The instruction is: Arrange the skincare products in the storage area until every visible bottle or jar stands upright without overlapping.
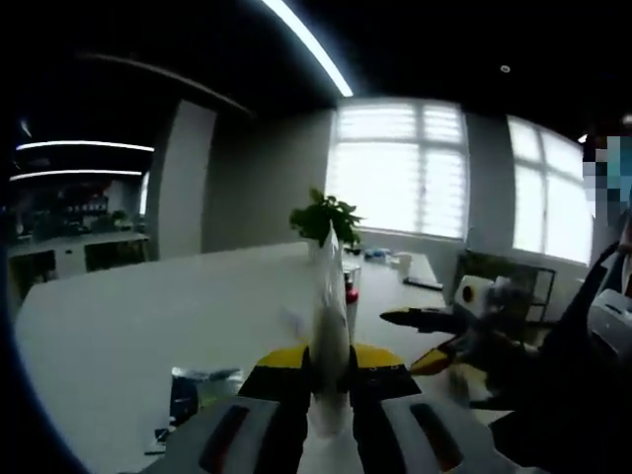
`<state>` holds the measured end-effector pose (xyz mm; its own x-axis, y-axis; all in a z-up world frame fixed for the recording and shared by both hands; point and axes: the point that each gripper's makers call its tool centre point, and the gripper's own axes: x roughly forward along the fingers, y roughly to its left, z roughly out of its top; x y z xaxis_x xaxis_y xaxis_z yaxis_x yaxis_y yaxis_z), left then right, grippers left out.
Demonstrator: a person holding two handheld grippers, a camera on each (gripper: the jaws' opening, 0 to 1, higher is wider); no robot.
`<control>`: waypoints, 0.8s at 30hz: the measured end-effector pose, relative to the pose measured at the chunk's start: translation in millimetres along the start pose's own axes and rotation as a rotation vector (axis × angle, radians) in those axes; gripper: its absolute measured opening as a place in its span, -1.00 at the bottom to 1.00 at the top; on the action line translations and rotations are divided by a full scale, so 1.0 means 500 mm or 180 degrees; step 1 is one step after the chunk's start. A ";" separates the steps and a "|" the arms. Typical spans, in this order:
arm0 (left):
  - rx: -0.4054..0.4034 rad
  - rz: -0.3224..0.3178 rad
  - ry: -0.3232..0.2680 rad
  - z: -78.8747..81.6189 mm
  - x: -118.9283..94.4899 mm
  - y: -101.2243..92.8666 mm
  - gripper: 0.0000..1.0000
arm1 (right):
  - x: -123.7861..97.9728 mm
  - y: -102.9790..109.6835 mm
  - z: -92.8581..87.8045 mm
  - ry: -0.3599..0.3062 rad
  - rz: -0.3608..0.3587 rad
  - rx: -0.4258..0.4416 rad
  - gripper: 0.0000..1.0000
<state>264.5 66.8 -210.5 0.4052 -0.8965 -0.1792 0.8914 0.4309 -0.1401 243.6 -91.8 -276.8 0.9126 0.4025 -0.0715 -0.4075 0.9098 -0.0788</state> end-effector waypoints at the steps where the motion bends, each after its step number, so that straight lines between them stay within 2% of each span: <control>1: 0.0005 -0.0004 0.0010 0.000 0.004 0.002 -0.74 | 0.008 -0.003 -0.005 0.0037 0.0001 0.0001 0.67; 4: 0.0071 0.0002 0.0049 0.000 0.016 0.007 -0.74 | 0.021 -0.013 -0.014 0.0093 -0.0013 0.0024 0.62; 9: 0.0033 -0.0023 0.0048 0.001 0.027 0.020 -0.74 | 0.047 -0.032 -0.024 0.0148 -0.0106 0.0070 0.49; 13: 0.0035 -0.0024 0.0044 0.001 0.033 0.029 -0.74 | 0.068 -0.036 -0.034 0.0213 -0.0130 0.0071 0.34; 24: 0.0047 -0.0059 0.0069 -0.003 0.050 0.044 -0.74 | 0.100 -0.048 -0.049 0.0301 -0.0208 0.0096 0.12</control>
<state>294.0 54.0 -219.3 0.3842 -0.9018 -0.1977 0.9018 0.4125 -0.1293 298.1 -95.9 -303.1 0.9294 0.3322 -0.1609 -0.3447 0.9370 -0.0565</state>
